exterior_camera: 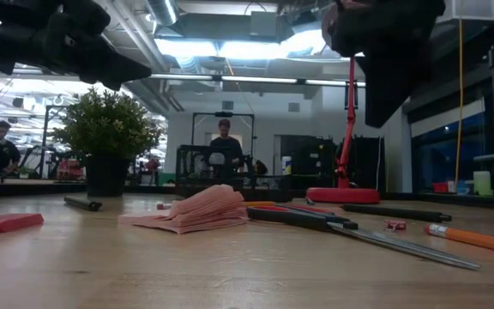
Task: Pick and place office supplies into organizer
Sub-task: Put the right black pen into the black desk organizer
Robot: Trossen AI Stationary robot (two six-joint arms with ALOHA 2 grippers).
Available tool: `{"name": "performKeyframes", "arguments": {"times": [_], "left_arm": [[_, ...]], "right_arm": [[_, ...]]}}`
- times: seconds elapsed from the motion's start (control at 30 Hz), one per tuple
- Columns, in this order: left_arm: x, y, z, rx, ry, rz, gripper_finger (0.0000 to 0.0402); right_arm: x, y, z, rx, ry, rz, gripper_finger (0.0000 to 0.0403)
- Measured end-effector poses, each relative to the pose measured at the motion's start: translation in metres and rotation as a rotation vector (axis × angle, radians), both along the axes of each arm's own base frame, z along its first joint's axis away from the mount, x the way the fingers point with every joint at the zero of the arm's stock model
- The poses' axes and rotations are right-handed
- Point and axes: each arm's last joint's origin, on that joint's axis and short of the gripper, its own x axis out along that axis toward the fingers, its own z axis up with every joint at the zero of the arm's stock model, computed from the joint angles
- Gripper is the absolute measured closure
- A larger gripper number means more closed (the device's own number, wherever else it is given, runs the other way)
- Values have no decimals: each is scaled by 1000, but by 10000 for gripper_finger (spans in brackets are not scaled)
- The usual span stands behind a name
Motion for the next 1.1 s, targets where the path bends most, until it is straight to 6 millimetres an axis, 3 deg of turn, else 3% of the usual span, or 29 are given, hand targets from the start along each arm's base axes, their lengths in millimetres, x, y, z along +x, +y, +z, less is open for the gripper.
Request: {"name": "performKeyframes", "arguments": {"times": [0.43,1.1], "left_arm": [[0,0,-2,-25,17,1,399],[0,0,-3,-24,28,1,399]], "right_arm": [[9,-2,-21,-11,77,-30,232],[25,-20,-56,16,157,-34,224]]}}
